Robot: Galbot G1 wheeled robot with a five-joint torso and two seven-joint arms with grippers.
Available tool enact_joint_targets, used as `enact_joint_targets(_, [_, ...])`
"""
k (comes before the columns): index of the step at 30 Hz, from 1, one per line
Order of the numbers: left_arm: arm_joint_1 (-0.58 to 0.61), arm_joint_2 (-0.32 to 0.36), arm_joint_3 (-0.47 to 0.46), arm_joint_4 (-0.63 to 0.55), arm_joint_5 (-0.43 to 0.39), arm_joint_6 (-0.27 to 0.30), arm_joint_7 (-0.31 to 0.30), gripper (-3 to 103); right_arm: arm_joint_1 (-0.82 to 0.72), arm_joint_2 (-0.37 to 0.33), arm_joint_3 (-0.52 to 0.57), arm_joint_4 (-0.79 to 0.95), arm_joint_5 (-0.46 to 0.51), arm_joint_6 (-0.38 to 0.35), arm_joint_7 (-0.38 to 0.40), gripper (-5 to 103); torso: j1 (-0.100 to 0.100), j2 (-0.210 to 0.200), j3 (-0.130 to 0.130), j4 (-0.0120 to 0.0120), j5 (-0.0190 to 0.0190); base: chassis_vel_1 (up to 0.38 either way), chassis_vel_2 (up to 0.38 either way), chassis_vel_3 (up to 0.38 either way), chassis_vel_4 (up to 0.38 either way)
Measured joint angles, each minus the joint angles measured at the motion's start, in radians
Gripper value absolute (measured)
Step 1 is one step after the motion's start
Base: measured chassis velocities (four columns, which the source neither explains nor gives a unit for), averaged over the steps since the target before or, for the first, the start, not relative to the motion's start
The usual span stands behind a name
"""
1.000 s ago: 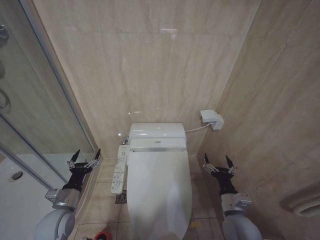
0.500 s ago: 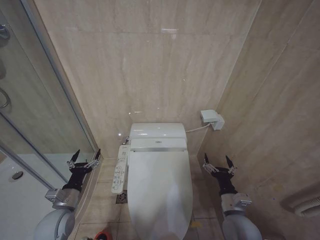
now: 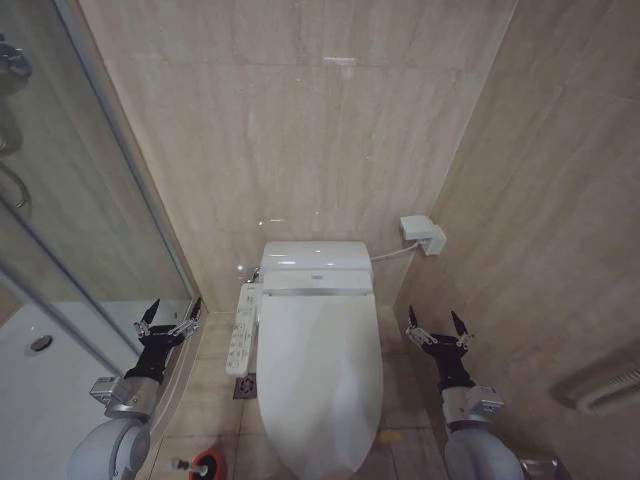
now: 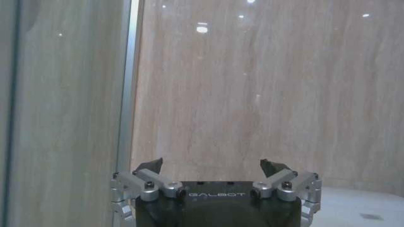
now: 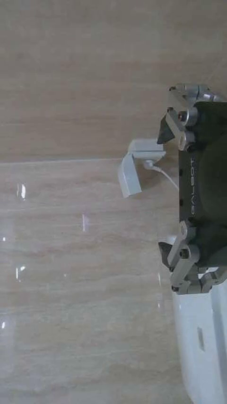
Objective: Open the toilet lid, clean the toilet bowl with a toilet brush, close the toilet lid, and flush.
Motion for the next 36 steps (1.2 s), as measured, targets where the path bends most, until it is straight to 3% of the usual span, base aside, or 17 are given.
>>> enact_joint_targets(19, [0.0,0.0,0.0,0.0,0.0,0.0,0.0,100,0.001,0.0,0.0,0.0,0.0,0.0,0.0,100,0.001,0.0,0.0,-0.0001,0.0,0.047,-0.054,-0.053,0.046])
enact_joint_targets(36, [0.0,0.0,0.0,0.0,0.0,0.0,0.0,100,-0.001,0.0,0.0,0.0,0.0,0.0,0.0,100,-0.001,0.001,0.0,-0.0003,0.0005,0.209,-0.208,-0.2,0.206])
